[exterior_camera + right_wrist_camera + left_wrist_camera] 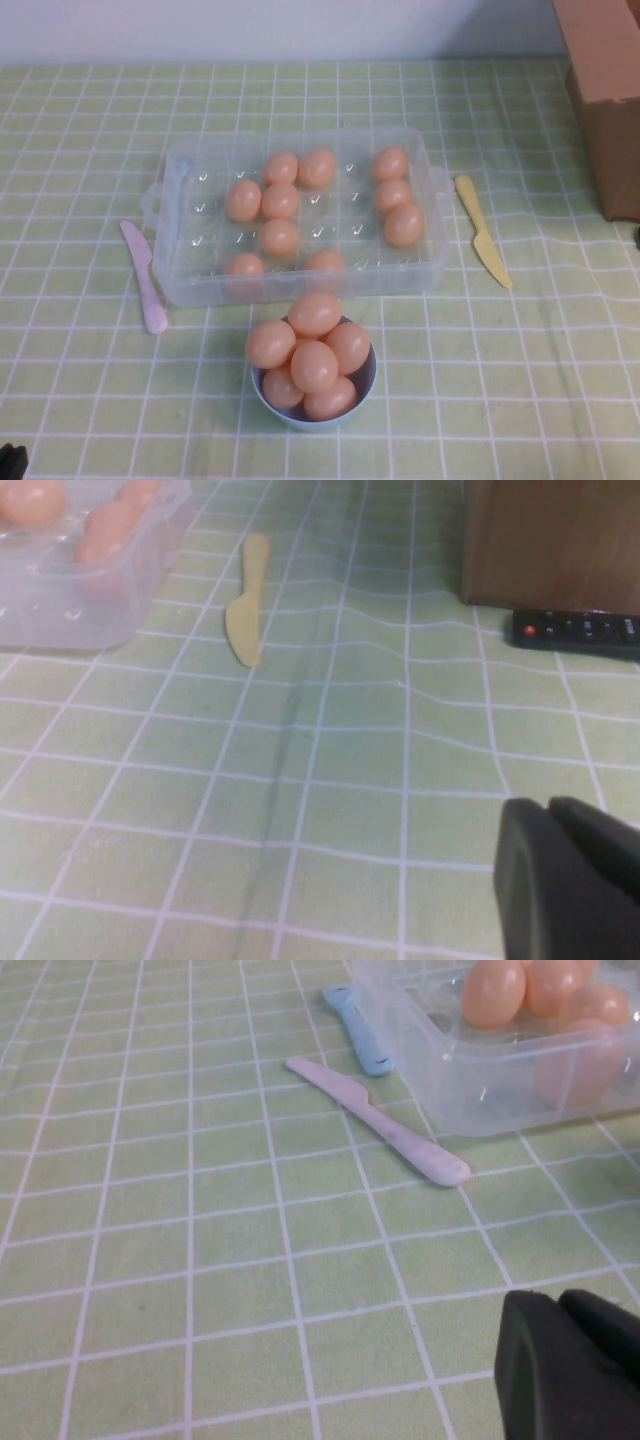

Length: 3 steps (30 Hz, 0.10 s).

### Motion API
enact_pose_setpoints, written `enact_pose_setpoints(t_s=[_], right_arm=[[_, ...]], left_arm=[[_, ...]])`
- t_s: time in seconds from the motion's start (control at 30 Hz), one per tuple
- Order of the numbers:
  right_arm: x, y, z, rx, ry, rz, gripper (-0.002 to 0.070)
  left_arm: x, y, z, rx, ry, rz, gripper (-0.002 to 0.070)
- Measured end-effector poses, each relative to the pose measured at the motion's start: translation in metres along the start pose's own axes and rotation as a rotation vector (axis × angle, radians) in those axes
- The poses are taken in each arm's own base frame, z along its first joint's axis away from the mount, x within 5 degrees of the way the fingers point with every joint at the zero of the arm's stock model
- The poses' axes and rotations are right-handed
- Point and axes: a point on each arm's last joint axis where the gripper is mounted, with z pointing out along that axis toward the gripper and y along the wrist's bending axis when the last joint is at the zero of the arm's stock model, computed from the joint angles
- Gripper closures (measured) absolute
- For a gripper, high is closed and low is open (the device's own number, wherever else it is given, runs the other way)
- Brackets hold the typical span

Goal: Take an egg out of the egg box

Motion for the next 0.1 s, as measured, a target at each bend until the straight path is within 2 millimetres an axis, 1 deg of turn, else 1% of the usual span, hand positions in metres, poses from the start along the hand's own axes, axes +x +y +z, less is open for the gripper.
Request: enact_pose_setpoints(t_s=[0.1], right_arm=[[0.0000, 0.0000, 0.0000, 0.000, 0.000, 0.000, 0.0694]], left_arm=[[0.0000, 0.0000, 0.0000, 0.000, 0.000, 0.000, 0.0678]])
